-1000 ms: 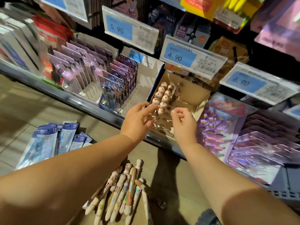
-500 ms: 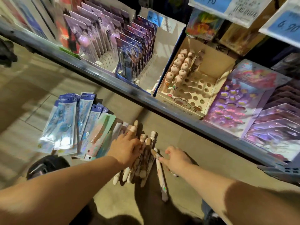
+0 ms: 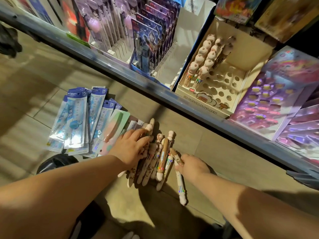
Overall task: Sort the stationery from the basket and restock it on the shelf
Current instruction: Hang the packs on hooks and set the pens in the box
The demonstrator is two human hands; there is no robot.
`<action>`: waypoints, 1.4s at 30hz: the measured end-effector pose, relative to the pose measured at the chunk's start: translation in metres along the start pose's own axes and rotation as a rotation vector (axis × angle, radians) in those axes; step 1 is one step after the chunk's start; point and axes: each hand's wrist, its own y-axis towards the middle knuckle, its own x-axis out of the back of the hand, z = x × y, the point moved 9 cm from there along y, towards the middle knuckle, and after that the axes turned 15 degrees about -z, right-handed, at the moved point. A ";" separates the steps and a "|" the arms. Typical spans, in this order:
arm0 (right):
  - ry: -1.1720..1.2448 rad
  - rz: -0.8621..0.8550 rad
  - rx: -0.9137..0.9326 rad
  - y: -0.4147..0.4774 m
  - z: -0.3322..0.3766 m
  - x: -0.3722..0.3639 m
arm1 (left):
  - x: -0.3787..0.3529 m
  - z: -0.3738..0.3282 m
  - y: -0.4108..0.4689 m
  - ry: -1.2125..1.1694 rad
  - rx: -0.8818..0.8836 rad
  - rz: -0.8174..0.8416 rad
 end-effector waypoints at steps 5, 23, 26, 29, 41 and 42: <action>-0.012 -0.052 0.063 -0.004 -0.011 0.021 | -0.004 0.002 0.001 -0.012 0.023 0.051; 0.243 -0.053 -0.138 -0.030 -0.016 0.006 | -0.007 0.002 -0.009 -0.007 0.091 0.057; 0.212 -0.010 -0.235 -0.036 -0.019 -0.011 | -0.010 0.004 -0.013 -0.013 0.097 0.051; 0.209 0.007 -0.275 -0.039 -0.020 -0.022 | -0.010 0.006 -0.016 -0.058 0.111 0.031; 0.496 -0.018 -0.384 -0.024 0.018 -0.025 | -0.014 0.022 -0.025 -0.182 0.313 0.012; 0.525 -0.032 -0.409 -0.023 0.020 -0.024 | -0.013 0.023 -0.025 -0.182 0.319 0.012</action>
